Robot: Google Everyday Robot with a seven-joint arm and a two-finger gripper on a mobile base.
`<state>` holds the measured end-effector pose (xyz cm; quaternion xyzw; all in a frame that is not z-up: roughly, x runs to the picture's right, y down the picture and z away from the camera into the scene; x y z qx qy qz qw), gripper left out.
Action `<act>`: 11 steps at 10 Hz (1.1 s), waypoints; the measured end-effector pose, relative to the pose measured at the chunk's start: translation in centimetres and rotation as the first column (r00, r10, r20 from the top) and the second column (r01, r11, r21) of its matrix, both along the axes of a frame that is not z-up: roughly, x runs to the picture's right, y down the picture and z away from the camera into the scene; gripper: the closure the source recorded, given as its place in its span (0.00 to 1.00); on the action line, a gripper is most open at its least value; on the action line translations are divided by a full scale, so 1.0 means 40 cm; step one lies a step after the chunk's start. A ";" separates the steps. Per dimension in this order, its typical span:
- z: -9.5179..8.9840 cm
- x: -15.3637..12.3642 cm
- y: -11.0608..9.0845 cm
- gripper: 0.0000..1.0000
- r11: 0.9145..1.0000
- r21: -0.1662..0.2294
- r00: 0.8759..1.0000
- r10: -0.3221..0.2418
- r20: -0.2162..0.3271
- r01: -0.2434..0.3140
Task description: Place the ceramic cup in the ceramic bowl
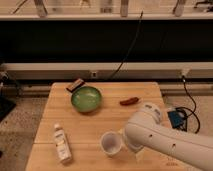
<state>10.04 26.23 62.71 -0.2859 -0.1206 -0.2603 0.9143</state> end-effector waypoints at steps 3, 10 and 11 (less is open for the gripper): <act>-0.035 -0.035 0.037 0.20 0.999 -0.003 0.998 -0.038 0.049 0.038; -0.032 -0.099 0.077 0.20 0.994 -0.028 0.990 -0.100 0.097 0.104; -0.023 -0.101 0.074 0.20 0.994 -0.029 0.990 -0.104 0.095 0.107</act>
